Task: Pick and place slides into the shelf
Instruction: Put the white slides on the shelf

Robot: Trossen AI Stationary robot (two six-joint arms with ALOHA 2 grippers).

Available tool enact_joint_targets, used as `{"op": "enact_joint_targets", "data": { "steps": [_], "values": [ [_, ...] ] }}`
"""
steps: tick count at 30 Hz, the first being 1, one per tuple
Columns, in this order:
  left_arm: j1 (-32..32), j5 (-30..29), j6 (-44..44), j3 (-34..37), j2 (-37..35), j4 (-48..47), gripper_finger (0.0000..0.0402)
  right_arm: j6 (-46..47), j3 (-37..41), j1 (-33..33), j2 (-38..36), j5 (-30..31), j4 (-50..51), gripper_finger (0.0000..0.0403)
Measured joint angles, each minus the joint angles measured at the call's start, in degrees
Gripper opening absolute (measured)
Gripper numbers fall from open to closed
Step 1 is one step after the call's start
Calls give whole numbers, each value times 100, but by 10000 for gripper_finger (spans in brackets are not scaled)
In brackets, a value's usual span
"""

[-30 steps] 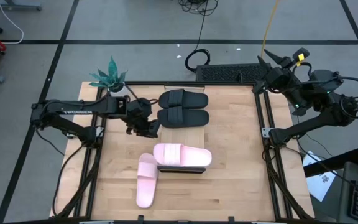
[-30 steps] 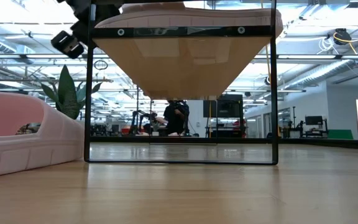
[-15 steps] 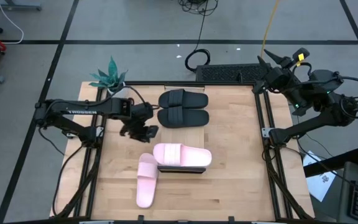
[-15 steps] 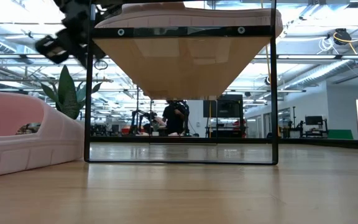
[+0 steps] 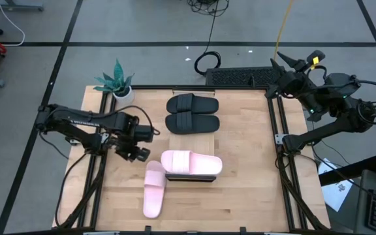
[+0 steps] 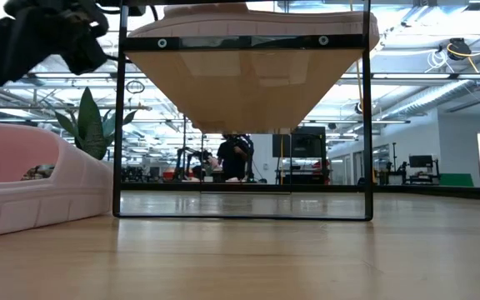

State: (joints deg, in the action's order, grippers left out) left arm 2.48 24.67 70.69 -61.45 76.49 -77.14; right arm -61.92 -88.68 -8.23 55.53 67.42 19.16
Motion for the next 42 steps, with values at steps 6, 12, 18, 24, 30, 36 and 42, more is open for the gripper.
{"op": "enact_joint_targets", "data": {
  "steps": [6,12,18,24,30,36,42],
  "values": [
    [529,-69,452,0,-1,177,108,-220,0,0,-2,-9,0,109],
    [1412,-584,1143,0,-1,1552,108,-222,0,0,0,6,0,109],
    [2247,-1345,2201,0,-1,1865,108,-224,0,0,0,-11,0,109],
    [2934,-1966,2894,0,25,2354,108,-222,0,0,0,-15,-2,109],
    [3306,-2596,3234,-2,430,2600,108,-190,0,0,-2,-17,-4,109],
    [3618,-2655,3601,-4,969,3065,108,-183,0,0,31,-18,-7,109],
    [4223,-3468,4792,-3,1075,3235,108,-183,0,0,56,-19,-7,109]
  ]
}}
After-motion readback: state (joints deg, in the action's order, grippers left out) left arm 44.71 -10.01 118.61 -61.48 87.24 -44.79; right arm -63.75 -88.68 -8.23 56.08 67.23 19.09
